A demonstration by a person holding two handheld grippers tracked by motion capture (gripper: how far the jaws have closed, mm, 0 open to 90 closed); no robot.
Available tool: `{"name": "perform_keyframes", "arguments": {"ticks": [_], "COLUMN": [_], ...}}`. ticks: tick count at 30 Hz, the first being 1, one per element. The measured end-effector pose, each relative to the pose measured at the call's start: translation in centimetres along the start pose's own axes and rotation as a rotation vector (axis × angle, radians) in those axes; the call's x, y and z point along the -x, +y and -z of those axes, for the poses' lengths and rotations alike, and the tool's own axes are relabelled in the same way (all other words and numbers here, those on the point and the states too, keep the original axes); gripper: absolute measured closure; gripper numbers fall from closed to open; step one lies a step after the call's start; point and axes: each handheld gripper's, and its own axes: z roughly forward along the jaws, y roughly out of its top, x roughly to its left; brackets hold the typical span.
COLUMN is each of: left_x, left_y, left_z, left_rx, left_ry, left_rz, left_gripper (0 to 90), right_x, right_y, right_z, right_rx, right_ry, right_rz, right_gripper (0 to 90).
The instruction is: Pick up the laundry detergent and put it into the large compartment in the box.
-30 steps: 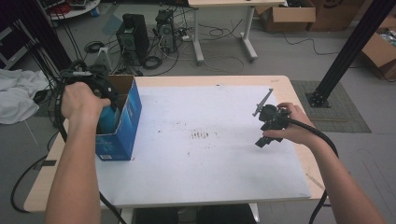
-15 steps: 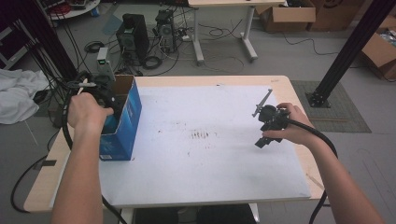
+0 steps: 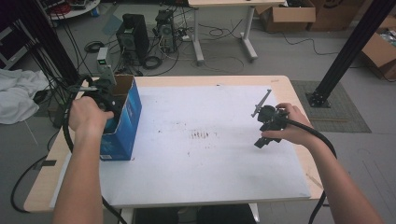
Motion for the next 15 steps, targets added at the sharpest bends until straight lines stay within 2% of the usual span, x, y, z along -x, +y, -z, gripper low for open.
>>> {"name": "perform_keyframes", "arguments": {"ticks": [15], "left_x": [0.31], "left_y": [-0.02], "left_z": [-0.05], "left_rx": [-0.003], "left_ry": [0.013], "left_rz": [-0.011], "left_gripper": [37.5], "right_x": [-0.02], "right_y": [-0.20], "right_z": [0.15], "right_rx": [-0.004], "right_ry": [-0.006], "right_rz": [-0.001], "right_gripper": [24.0]}}
